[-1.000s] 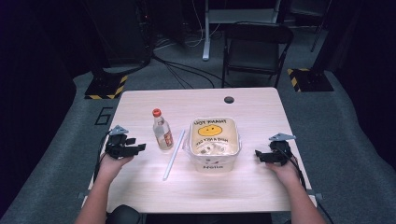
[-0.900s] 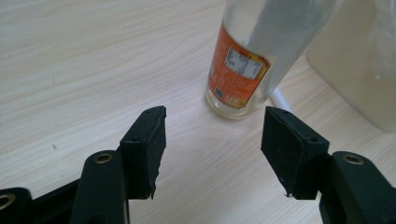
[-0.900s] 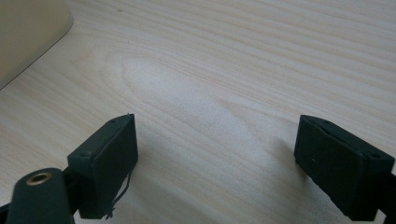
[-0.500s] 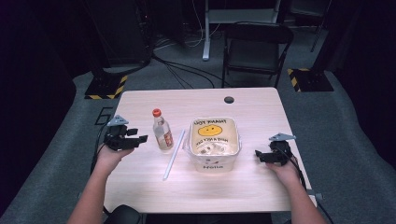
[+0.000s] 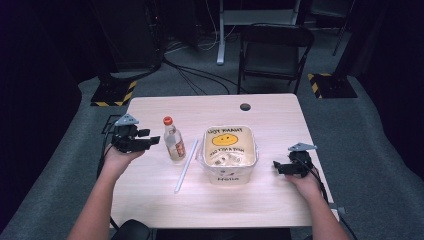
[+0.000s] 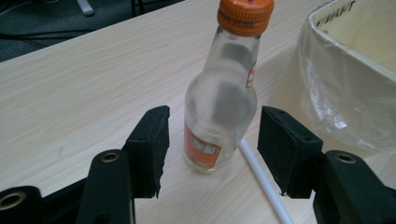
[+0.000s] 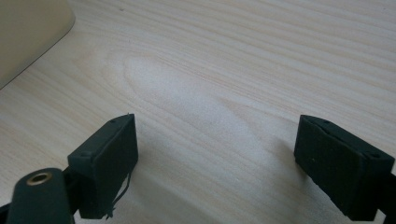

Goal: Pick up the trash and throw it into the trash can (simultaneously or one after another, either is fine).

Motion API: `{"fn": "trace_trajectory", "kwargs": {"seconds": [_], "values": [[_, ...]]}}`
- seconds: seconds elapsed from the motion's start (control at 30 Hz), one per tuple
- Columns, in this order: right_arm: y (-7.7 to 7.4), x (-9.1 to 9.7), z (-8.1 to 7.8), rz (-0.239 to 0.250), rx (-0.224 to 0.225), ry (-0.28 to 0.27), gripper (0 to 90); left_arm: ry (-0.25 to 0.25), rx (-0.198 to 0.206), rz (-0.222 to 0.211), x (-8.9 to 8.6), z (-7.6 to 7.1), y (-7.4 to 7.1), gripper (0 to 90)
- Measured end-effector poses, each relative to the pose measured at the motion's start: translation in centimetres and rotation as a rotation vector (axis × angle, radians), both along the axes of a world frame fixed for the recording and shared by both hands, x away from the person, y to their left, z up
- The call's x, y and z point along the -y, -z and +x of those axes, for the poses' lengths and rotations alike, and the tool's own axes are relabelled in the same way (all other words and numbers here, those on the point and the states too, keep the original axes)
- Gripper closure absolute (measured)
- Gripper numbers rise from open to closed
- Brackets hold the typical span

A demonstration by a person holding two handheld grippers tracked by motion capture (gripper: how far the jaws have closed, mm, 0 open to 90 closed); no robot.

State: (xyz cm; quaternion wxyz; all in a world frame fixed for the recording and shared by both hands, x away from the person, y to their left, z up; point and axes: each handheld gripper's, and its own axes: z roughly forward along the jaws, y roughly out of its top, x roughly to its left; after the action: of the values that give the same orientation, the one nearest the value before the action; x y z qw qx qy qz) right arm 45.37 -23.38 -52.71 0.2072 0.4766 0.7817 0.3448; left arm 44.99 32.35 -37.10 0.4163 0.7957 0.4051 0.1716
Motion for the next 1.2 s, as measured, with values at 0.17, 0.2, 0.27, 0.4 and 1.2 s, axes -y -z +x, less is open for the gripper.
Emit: {"fn": "trace_trajectory", "kwargs": {"seconds": [0.17, 0.2, 0.27, 0.4, 1.2], "values": [[0.0, 0.0, 0.0, 0.000, 0.000, 0.000, 12.7, -0.002, 0.018, -0.021, 0.1, 0.3, -0.7, 42.1], [0.0, 0.0, 0.0, 0.000, 0.000, 0.000, 12.7, -0.001, 0.024, -0.026, 0.1, 0.4, -0.8, 43.1], [0.0, 0.0, 0.0, 0.000, 0.000, 0.000, 12.7, 0.004, 0.025, -0.026, 0.2, 0.6, -1.0, 44.0], [0.0, 0.0, 0.0, 0.000, 0.000, 0.000, 12.7, 0.008, 0.032, -0.032, 0.3, 0.8, -1.3, 44.8], [0.0, 0.0, 0.0, 0.000, 0.000, -0.006, 12.7, 0.035, 0.010, -0.049, 2.1, 2.5, -1.6, 43.4]]}}
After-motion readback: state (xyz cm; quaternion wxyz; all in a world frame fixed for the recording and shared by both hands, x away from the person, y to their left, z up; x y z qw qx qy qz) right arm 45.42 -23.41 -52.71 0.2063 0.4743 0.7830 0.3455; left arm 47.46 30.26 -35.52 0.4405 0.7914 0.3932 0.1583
